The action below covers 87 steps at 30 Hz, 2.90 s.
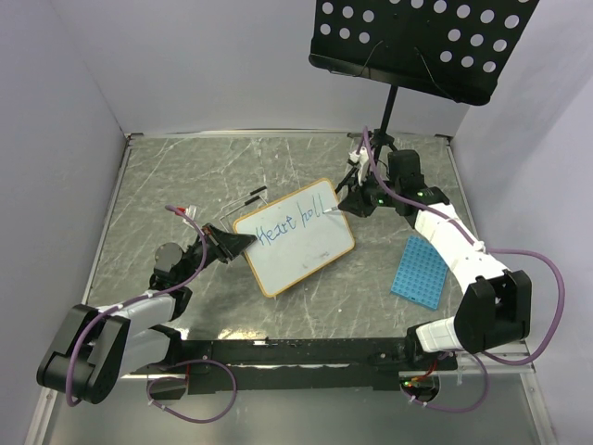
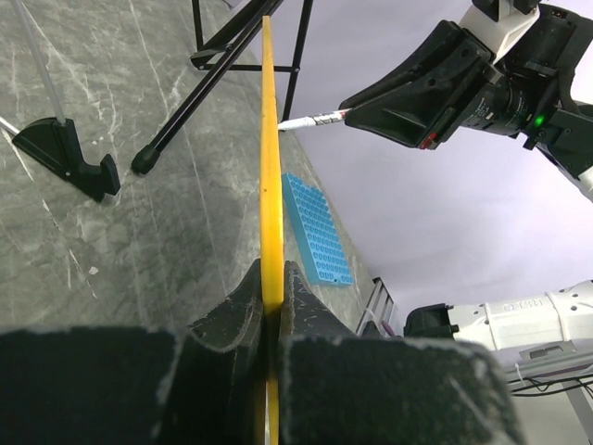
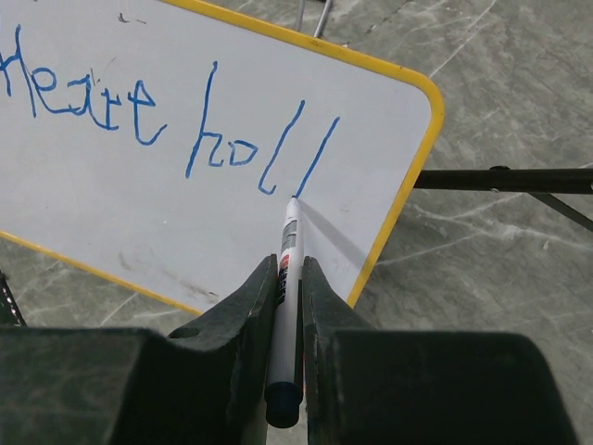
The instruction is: Write a sentence on the whiteboard
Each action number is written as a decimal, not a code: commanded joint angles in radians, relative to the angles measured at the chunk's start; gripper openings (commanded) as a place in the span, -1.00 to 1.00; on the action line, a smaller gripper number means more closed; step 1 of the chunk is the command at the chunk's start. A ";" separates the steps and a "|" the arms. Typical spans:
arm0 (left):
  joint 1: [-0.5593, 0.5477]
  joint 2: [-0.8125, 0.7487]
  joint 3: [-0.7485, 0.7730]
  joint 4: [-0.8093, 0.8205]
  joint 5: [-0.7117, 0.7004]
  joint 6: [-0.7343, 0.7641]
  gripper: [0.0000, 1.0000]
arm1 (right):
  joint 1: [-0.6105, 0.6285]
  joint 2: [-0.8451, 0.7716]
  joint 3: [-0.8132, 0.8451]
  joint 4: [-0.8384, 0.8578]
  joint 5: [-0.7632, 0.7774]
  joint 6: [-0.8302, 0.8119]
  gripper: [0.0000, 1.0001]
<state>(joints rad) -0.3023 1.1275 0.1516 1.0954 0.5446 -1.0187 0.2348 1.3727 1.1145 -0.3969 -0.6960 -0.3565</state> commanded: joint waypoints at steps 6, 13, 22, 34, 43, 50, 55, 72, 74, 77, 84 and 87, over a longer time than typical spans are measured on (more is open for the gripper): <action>0.000 -0.018 0.035 0.184 0.031 -0.047 -0.98 | -0.006 0.006 0.080 0.052 0.009 0.028 -1.00; 0.000 -0.006 0.043 0.190 0.032 -0.049 -0.98 | -0.005 0.022 0.093 0.049 -0.002 0.033 -1.00; 0.000 -0.005 0.039 0.195 0.026 -0.050 -0.98 | 0.000 0.020 0.071 0.017 -0.057 0.010 -1.00; 0.000 -0.032 0.026 0.172 0.005 -0.043 -0.98 | 0.001 0.000 0.034 -0.026 -0.050 -0.025 -1.00; 0.000 -0.032 0.023 0.176 0.009 -0.044 -0.98 | 0.000 -0.003 0.027 -0.031 -0.020 -0.029 -1.00; 0.002 -0.043 0.023 0.162 0.008 -0.040 -0.98 | 0.000 0.003 0.059 -0.022 -0.008 -0.015 -1.00; 0.002 -0.038 0.022 0.170 0.009 -0.041 -0.98 | -0.002 0.009 0.079 -0.013 -0.002 -0.006 -1.00; 0.002 -0.038 0.023 0.169 0.009 -0.041 -0.98 | -0.003 0.016 0.082 -0.008 0.001 -0.002 -1.00; 0.002 -0.037 0.026 0.169 0.009 -0.041 -0.98 | 0.000 0.009 0.067 -0.017 -0.002 -0.009 -1.00; 0.002 -0.032 0.026 0.175 0.006 -0.043 -0.98 | -0.002 0.000 0.048 -0.031 -0.005 -0.024 -1.00; 0.002 -0.029 0.026 0.181 0.006 -0.046 -0.98 | -0.005 -0.012 0.018 -0.036 0.006 -0.032 -1.00; 0.002 -0.031 0.028 0.175 0.008 -0.044 -0.98 | -0.008 -0.015 0.015 -0.034 0.018 -0.030 -1.00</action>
<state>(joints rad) -0.3012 1.1271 0.1516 1.1084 0.5426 -1.0332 0.2348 1.3842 1.1389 -0.4320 -0.6960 -0.3733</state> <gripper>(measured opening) 0.061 0.187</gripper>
